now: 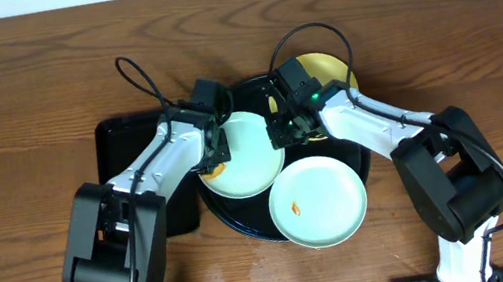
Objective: Clean dirty plates on tray and stack at the side
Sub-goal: 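Wipe the blue plate surface with the sponge in the left gripper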
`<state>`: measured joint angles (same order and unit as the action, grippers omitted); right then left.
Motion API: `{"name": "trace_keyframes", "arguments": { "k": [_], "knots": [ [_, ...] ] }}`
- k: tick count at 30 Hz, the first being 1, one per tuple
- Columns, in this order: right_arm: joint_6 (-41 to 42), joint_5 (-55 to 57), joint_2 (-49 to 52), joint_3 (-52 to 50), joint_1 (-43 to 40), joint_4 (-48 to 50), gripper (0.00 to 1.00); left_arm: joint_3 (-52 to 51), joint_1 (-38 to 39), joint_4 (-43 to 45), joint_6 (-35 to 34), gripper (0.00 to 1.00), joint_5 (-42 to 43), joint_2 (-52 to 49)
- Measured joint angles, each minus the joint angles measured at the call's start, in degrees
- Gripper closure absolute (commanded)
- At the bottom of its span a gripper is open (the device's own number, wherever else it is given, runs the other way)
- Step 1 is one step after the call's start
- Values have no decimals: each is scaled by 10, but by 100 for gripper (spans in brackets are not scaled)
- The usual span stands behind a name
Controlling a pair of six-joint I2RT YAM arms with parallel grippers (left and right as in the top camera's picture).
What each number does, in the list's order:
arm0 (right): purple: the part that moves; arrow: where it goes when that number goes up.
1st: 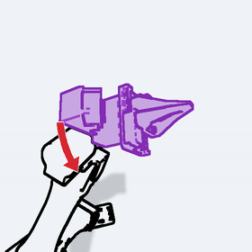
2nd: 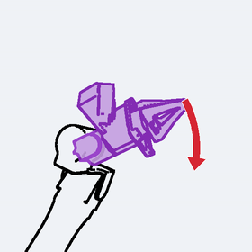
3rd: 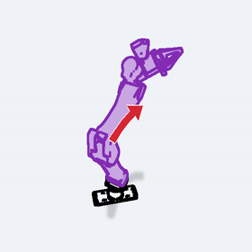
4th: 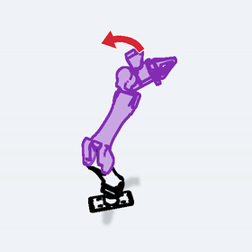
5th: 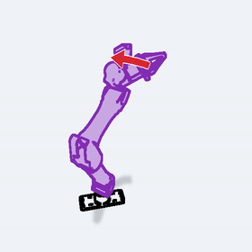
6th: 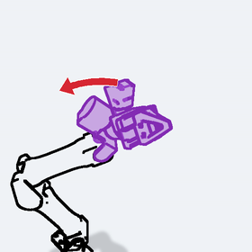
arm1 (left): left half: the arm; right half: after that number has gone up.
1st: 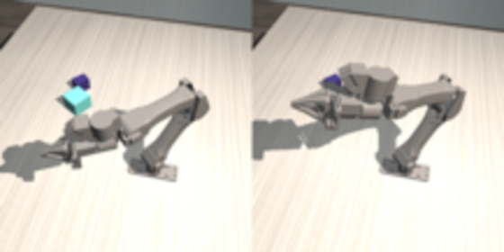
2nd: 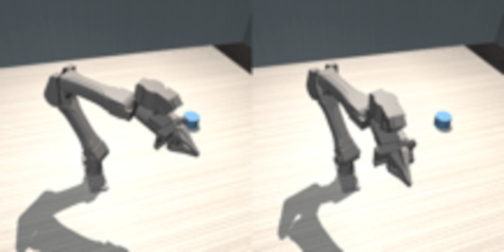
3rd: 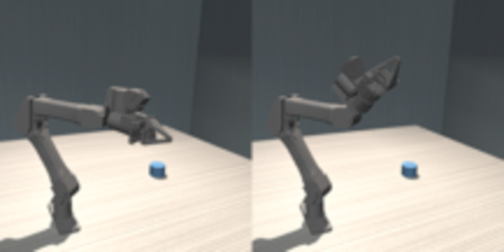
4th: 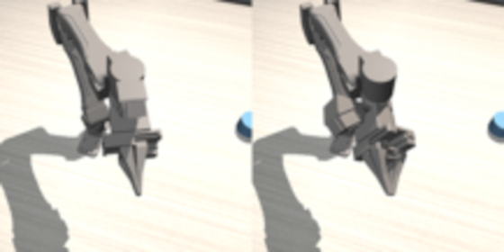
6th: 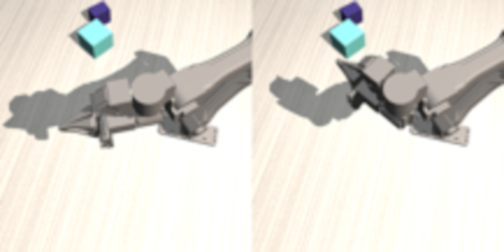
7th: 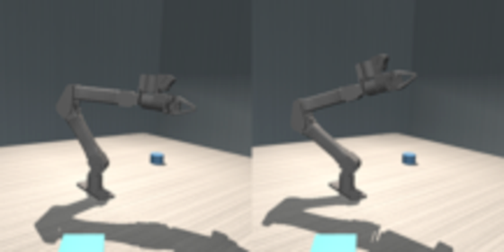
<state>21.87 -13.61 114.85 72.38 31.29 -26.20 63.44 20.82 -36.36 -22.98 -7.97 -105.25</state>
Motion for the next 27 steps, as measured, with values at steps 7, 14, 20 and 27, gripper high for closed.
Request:
{"name": "trace_keyframes", "arguments": {
  "k": [7,14,20,27],
  "knots": [
    [3,-14,0,0,4,1,99,14,2,-24,-17,93,-49,3],
    [5,-9,0,0,3,-4,99,15,-14,-45,-23,93,-48,83],
    [5,-9,0,0,3,-4,99,25,-63,-110,-25,93,-48,183],
    [5,-9,0,0,3,-3,99,-28,-138,-72,-18,93,-29,179]
  ]
}}
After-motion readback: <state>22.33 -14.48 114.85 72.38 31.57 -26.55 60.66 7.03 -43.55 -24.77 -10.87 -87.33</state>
